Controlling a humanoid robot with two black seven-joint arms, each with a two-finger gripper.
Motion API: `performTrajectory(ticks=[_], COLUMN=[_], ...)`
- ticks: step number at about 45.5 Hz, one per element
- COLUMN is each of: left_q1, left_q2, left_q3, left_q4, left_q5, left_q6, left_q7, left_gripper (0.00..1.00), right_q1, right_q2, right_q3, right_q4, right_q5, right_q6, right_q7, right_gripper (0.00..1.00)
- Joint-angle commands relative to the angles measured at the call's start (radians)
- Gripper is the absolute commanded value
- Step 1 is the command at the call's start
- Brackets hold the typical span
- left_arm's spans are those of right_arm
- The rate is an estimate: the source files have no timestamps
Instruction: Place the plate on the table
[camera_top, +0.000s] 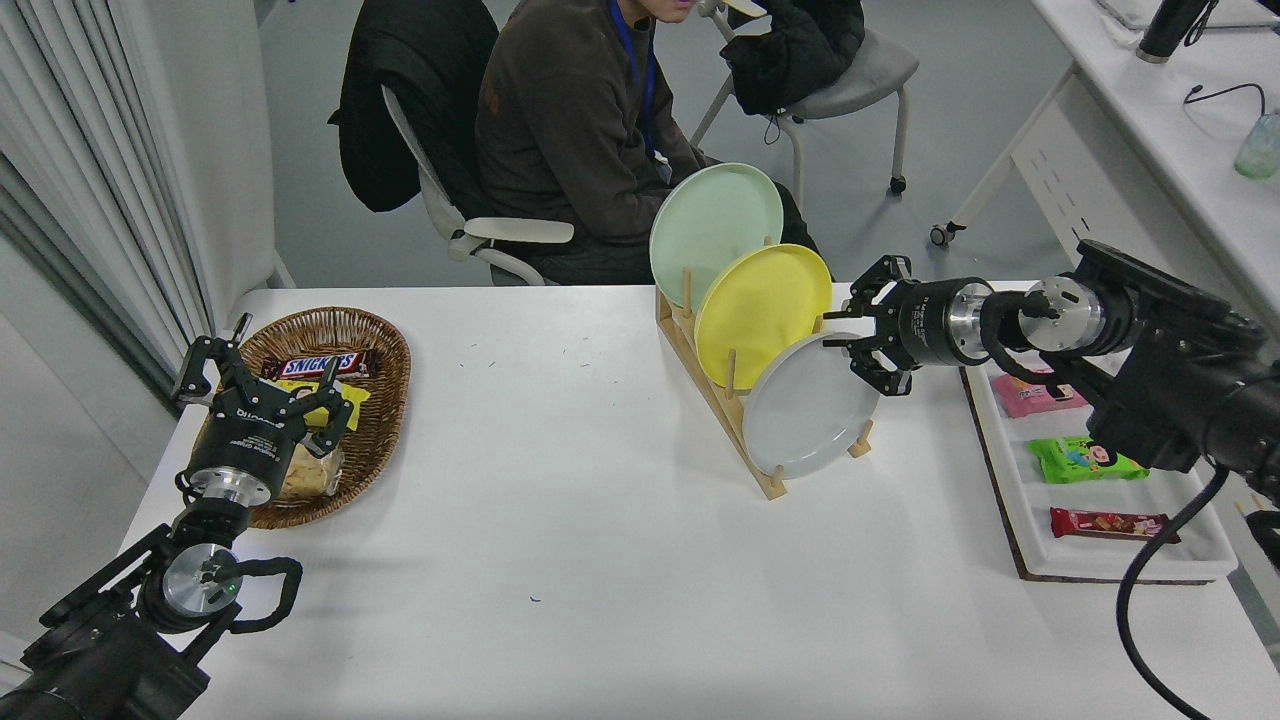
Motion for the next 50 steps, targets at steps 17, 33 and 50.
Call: performTrajectory(ticks=[17, 33, 50], left_q1=[0.000, 0.000, 0.000], left_q2=[0.000, 0.000, 0.000], left_q3=[0.000, 0.000, 0.000], left_q4=[0.000, 0.000, 0.000], left_q5=[0.000, 0.000, 0.000], left_q6=[0.000, 0.000, 0.000], left_q7=[0.000, 0.000, 0.000], left_gripper=[0.98, 0.98, 0.98], right_q1=[0.005, 0.016, 0.019], right_q2=[-0.005, -0.005, -0.003], right_q3=[0.003, 0.006, 0.006], right_q4=[0.000, -0.001, -0.003], right_q5=[0.001, 0.003, 0.017], right_q6=[0.002, 0.002, 0.002], right_q7=[-0.035, -0.046, -0.055], right_gripper=[0.17, 0.16, 0.14])
